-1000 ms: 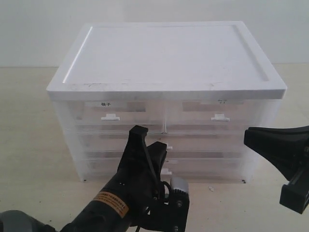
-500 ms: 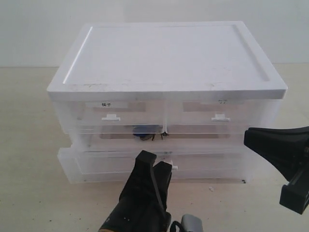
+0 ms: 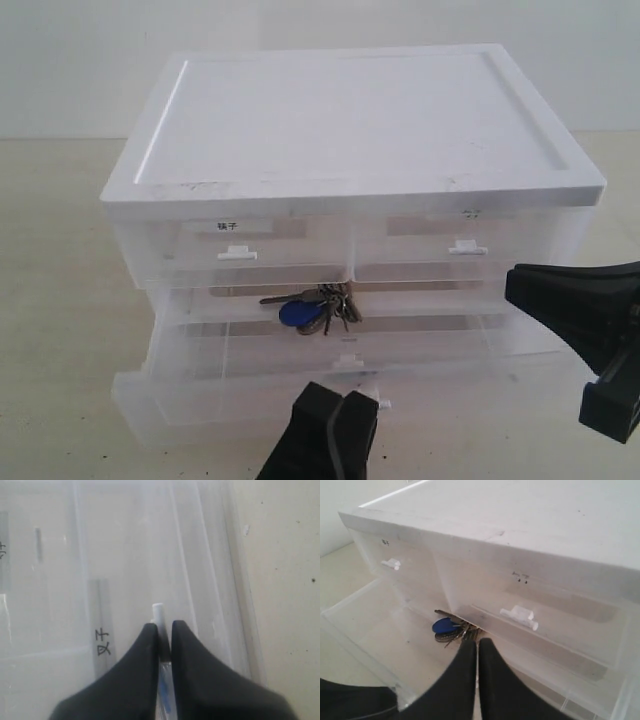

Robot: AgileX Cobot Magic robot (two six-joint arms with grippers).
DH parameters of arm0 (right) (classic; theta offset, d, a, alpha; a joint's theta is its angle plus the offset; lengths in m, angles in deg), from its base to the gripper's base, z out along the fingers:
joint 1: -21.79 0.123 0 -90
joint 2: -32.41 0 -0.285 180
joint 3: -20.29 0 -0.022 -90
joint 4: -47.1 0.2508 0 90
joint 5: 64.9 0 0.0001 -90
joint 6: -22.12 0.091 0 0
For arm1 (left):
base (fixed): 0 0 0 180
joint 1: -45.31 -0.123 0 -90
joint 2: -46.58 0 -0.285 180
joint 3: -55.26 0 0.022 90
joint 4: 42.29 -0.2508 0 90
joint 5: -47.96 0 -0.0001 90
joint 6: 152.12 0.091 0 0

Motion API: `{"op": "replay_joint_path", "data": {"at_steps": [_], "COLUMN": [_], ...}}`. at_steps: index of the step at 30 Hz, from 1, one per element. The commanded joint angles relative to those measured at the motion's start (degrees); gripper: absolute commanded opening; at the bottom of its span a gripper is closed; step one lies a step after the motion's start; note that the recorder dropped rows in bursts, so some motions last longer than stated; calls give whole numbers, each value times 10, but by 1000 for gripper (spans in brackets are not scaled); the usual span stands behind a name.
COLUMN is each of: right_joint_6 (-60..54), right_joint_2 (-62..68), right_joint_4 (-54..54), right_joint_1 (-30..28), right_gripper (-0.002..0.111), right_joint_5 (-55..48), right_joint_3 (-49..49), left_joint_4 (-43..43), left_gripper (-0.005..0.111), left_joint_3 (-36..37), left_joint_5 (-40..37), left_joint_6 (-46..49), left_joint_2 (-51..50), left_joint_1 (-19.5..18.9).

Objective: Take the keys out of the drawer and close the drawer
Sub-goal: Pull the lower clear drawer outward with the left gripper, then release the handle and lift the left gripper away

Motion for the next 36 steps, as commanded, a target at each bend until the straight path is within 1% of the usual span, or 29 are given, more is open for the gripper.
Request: {"op": "replay_joint_path", "data": {"at_steps": [1, 5, 8, 12, 16, 17, 18, 19, 20, 21, 22, 23, 25, 28, 30, 34, 36], "right_joint_6": [-3, -3, -3, -3, -3, -3, -3, -3, -3, -3, -3, -3, -3, -3, -3, -3, -3], "right_joint_2": [1, 1, 1, 1, 1, 1, 1, 1, 1, 1, 1, 1, 1, 1, 1, 1, 1], "right_joint_4": [-3, -3, -3, -4, -4, -4, -4, -4, -4, -4, -4, -4, -4, -4, -4, -4, -4], "right_joint_1": [-1, -1, -1, -1, -1, -1, -1, -1, -1, -1, -1, -1, -1, -1, -1, -1, -1], "right_gripper": [0, 0, 0, 0, 0, 0, 0, 0, 0, 0, 0, 0, 0, 0, 0, 0, 0], "right_joint_5": [3, 2, 2, 2, 2, 2, 2, 2, 2, 2, 2, 2, 2, 2, 2, 3, 3], "right_joint_3": [-3, -3, -3, -3, -3, -3, -3, -3, -3, -3, -3, -3, -3, -3, -3, -3, -3], "left_joint_4": [19, 33, 47, 49, 43, 30, 24, 15, 15, 12, 12, 12, 15, 3, 0, -4, -9], "left_gripper": [4, 4, 4, 4, 4, 6, 8, 17, 21, 31, 38, 41, 41, 41, 41, 36, 31], "left_joint_3": [0, 9, 9, 10, 10, 12, 12, 12, 12, 12, 12, 12, 12, 12, 12, 12, 12], "left_joint_5": [6, 6, 6, 6, 6, 6, 6, 6, 6, 6, 6, 6, 6, 6, 6, 6, 6], "left_joint_6": [1, 1, 1, 1, -35, -44, -51, -58, -58, -58, -62, -65, -66, -64, -64, -52, -51], "left_joint_2": [-1, -1, -1, -1, -1, 0, 0, 0, 0, 0, 0, 0, 0, 0, 8, 50, 91], "left_joint_1": [42, 78, 94, 94, 94, 94, 94, 94, 94, 94, 94, 95, 112, 167, 191, 202, 204]}}
